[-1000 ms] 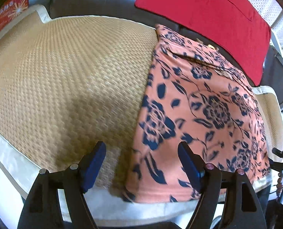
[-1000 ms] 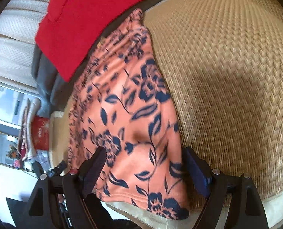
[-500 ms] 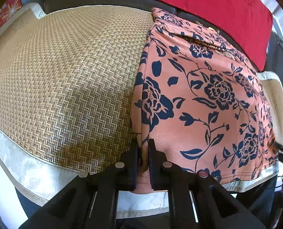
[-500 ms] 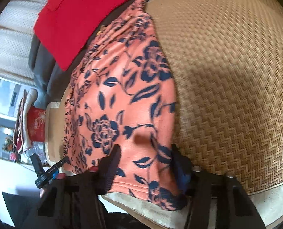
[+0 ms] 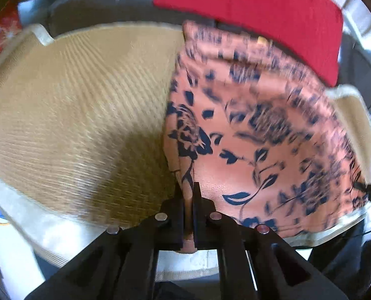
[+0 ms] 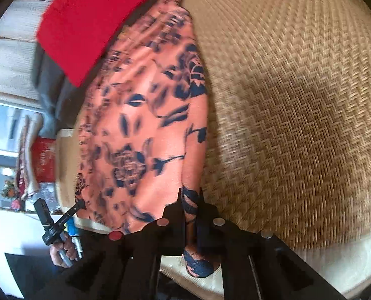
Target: Fold small clothes
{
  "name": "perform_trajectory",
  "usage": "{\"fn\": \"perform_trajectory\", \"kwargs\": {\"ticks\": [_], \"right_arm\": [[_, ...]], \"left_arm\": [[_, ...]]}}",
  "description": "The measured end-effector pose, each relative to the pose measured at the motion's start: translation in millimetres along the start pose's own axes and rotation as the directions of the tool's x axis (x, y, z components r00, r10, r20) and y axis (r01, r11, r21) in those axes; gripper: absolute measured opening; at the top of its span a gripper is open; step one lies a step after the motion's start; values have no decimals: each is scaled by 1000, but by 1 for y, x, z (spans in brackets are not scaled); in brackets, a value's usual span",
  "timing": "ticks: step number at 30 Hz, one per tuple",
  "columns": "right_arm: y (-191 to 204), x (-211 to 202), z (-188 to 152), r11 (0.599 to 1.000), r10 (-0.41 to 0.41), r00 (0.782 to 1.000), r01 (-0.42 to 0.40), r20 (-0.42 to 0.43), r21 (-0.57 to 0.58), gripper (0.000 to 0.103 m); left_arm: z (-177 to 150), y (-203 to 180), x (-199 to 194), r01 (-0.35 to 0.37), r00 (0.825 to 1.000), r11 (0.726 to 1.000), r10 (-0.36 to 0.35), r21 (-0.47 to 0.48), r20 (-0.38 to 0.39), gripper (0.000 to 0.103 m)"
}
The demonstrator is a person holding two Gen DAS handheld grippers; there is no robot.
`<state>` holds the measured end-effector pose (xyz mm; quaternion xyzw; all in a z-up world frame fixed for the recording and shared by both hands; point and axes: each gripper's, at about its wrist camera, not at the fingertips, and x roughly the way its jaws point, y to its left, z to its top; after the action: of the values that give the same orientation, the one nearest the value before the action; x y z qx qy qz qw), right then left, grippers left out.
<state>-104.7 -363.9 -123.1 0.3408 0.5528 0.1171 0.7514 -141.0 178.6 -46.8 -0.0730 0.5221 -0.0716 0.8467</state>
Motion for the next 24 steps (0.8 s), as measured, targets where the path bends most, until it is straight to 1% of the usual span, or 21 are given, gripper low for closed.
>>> {"fn": "perform_trajectory", "kwargs": {"ticks": [2,3,4,6,7,8,9,10,11,12,13,14,15,16,17,18,19,22,23,24], "right_arm": [[2,-17,-5,999,44,998,-44,51,8,6],[0,-20,-6,999,48,997,-49,64,17,6],[-5,-19,-5,998,47,997,-49,64,25,9],[-20,-5,-5,996,49,998,-52,39,78,10],[-24,2,-5,994,42,999,-44,22,98,10],[-20,5,-5,996,35,999,-36,17,78,11],[-17,4,-5,998,30,999,-31,20,60,24],[-13,3,-5,998,32,999,-33,25,48,32],[-9,4,-5,998,42,999,-43,31,42,47],[-5,5,-5,998,58,998,-59,30,31,55],[-1,7,-4,998,56,998,-57,24,19,56],[3,11,-3,1000,30,999,-30,11,6,55],[7,16,-2,1000,-2,1000,2,-7,-6,51],[9,19,-1,1000,-6,1000,6,-19,-7,41],[8,23,0,1000,-10,999,10,-37,3,12],[7,23,0,1000,-11,999,11,-39,14,8],[6,21,0,1000,0,1000,0,-30,21,7],[10,-4,-2,996,77,996,-78,36,37,7],[10,-12,-2,994,96,994,-98,55,38,7],[11,-21,-2,993,106,991,-109,79,34,7]], "left_arm": [[0,8,-9,24,1000,999,-23,-29,14,5],[0,11,-5,25,1000,999,-25,-40,6,5],[-1,15,5,19,1000,998,-20,-56,-23,5],[-6,16,23,19,996,998,-25,-62,-87,6],[-9,16,27,4,995,998,-9,-57,-98,7],[-8,14,30,-12,995,999,7,-53,-99,9],[-9,13,30,-14,996,999,9,-52,-91,11],[-10,12,29,-4,996,998,-2,-56,-90,15],[-10,10,34,10,996,998,-15,-60,-91,26],[-10,8,35,19,995,998,-25,-61,-93,32],[-11,6,35,44,994,997,-51,-70,-92,32],[-12,2,34,26,996,998,-30,-48,-87,32],[-11,-1,35,7,996,1000,-10,-25,-86,18],[-9,-3,39,-14,996,1000,14,-4,-86,5],[-8,-1,39,-13,996,1000,13,-3,-89,6],[-8,1,35,3,997,1000,-5,-19,-81,6],[-7,5,34,11,997,1000,-13,-27,-74,6],[-4,7,12,44,999,998,-46,-41,-26,5],[-2,7,7,49,999,998,-50,-33,-12,5],[0,5,4,37,999,999,-37,-15,-3,5]]}}
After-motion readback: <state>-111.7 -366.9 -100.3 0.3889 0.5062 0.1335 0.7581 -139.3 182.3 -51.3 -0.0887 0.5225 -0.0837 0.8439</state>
